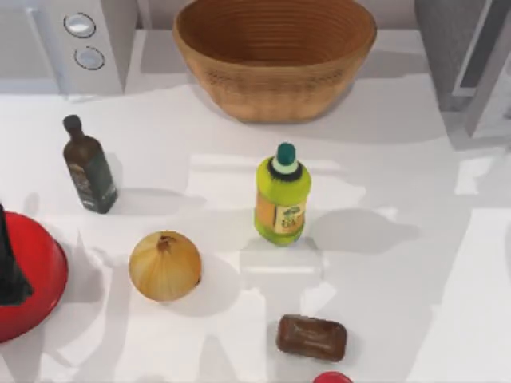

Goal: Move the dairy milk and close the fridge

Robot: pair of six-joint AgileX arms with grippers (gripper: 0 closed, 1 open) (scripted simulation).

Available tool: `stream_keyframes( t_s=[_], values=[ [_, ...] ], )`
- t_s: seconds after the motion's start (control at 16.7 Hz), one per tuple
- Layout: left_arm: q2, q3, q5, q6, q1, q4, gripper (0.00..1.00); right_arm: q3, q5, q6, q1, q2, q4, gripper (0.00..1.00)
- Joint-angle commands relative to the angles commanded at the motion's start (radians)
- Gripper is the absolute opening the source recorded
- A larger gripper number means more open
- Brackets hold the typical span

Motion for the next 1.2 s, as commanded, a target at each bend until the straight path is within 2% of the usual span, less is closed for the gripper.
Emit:
stream_keyframes(
  t_s=[0.18,0.6,1.2],
  values=[
    [0.0,0.0,0.0,0.0,0.0,0.0,1.0,-0.046,0.099,0.085,0.101,-0.035,0.046,1.0],
    [0.0,0.0,0.0,0.0,0.0,0.0,1.0,-0.041,0.118,0.091,0.1,-0.023,0.048,1.0],
    [0.0,0.0,0.0,0.0,0.0,0.0,1.0,0.357,0.125,0.095,0.102,0.293,-0.032,1.0]
  ],
)
